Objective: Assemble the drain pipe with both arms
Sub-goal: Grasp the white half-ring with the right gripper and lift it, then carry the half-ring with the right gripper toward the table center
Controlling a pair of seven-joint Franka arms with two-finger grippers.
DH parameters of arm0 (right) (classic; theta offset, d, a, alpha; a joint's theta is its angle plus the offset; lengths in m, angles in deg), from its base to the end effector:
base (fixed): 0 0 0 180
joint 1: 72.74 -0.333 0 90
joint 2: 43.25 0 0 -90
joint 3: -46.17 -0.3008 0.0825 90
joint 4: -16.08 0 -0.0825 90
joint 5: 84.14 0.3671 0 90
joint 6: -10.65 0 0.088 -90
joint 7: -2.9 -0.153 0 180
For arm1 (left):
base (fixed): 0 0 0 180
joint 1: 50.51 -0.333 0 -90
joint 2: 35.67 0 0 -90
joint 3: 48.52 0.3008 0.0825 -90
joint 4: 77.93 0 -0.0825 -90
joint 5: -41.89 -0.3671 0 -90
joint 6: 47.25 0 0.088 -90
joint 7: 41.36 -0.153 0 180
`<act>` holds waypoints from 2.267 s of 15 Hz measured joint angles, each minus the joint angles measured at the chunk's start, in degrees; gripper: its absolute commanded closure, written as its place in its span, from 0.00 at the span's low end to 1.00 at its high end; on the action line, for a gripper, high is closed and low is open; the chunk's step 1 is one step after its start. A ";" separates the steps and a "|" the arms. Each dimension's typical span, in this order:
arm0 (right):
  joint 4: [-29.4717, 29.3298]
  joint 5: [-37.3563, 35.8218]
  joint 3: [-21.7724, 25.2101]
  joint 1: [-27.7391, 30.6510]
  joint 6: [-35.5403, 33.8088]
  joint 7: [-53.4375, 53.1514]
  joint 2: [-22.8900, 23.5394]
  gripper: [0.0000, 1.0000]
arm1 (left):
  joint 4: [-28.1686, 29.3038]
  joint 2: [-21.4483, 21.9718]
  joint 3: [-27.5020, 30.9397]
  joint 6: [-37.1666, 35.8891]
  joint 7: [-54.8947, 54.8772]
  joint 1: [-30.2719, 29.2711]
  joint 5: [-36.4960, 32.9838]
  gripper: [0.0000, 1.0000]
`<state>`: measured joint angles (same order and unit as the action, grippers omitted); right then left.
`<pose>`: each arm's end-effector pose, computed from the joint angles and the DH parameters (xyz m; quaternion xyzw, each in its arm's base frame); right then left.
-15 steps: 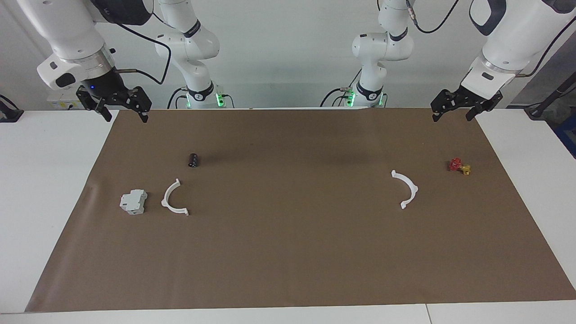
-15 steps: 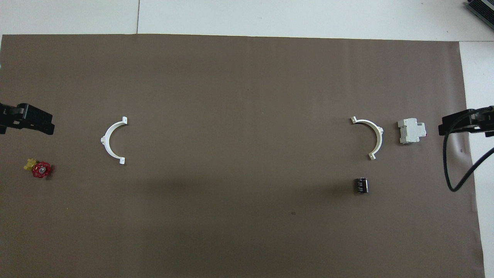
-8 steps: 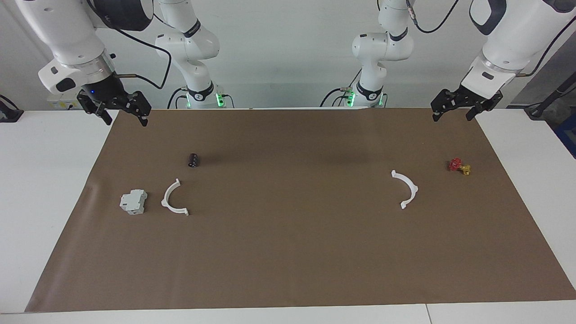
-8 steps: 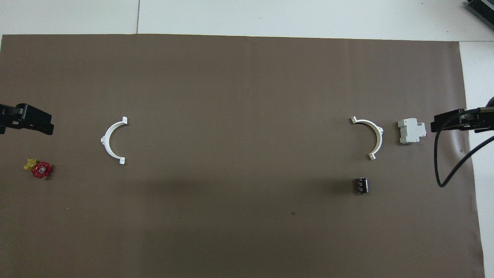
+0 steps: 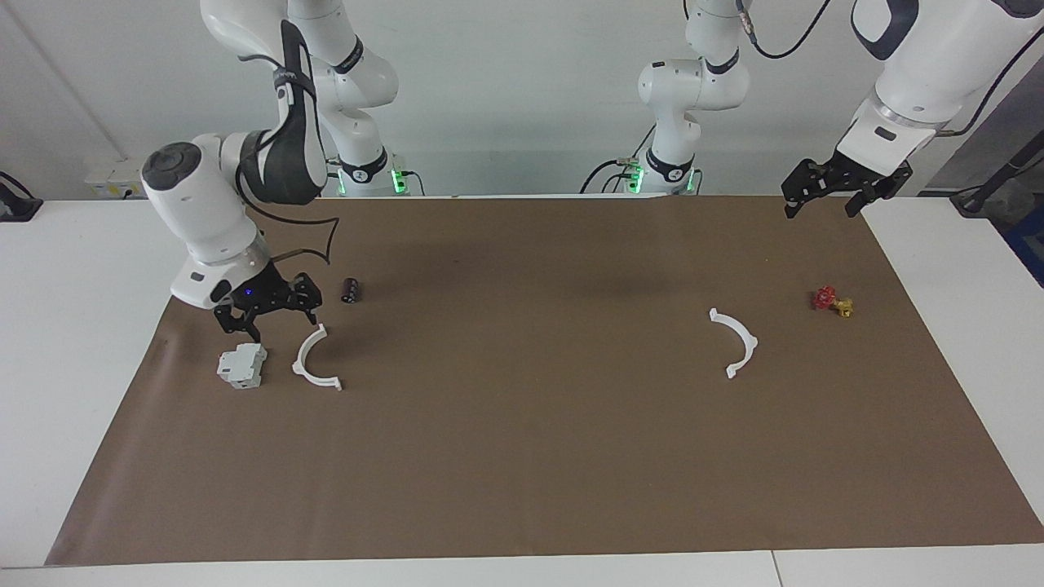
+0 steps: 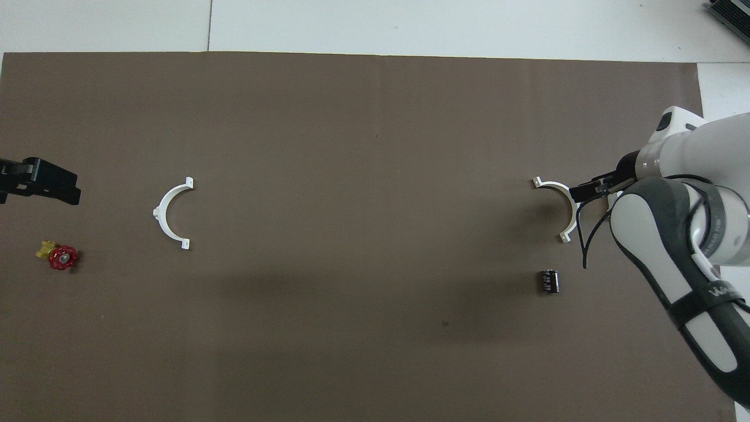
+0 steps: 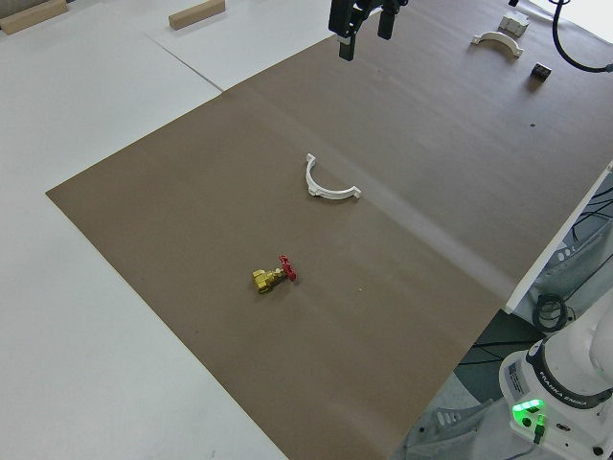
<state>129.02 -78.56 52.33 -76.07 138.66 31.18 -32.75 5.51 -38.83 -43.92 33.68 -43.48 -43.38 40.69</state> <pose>0.5875 -0.0215 0.3355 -0.9798 -0.1935 -0.0471 0.0178 0.5325 -0.0212 0.5721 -0.9979 0.0393 0.0493 0.0128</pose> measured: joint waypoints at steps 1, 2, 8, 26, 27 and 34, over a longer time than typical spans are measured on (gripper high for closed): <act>0.45 0.13 0.01 0.02 2.40 2.42 1.68 0.01 | 0.00 0.00 0.00 0.00 0.00 0.00 0.00 0.00; 1.10 0.17 0.03 0.04 5.01 4.53 3.09 0.01 | 0.00 0.00 0.00 0.00 0.00 0.00 0.00 0.00; 3.68 0.91 0.16 0.82 11.72 13.60 7.62 0.19 | 0.00 0.00 0.00 0.00 0.00 0.00 0.00 0.00; -8.05 1.68 -0.48 -12.36 2.46 -21.43 8.50 1.00 | 0.00 0.00 0.00 0.00 0.00 0.00 0.00 0.00; -8.85 1.67 -0.52 -14.71 2.13 -25.72 8.78 1.00 | 0.00 0.00 0.00 0.00 0.00 0.00 0.00 0.00; -18.33 1.67 -0.58 -27.18 1.53 -40.15 17.79 1.00 | 0.00 0.00 0.00 0.00 0.00 0.00 0.00 0.00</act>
<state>110.69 -76.89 51.75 -103.25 140.19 -8.97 -14.96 5.51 -38.83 -43.92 33.68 -43.48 -43.38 40.69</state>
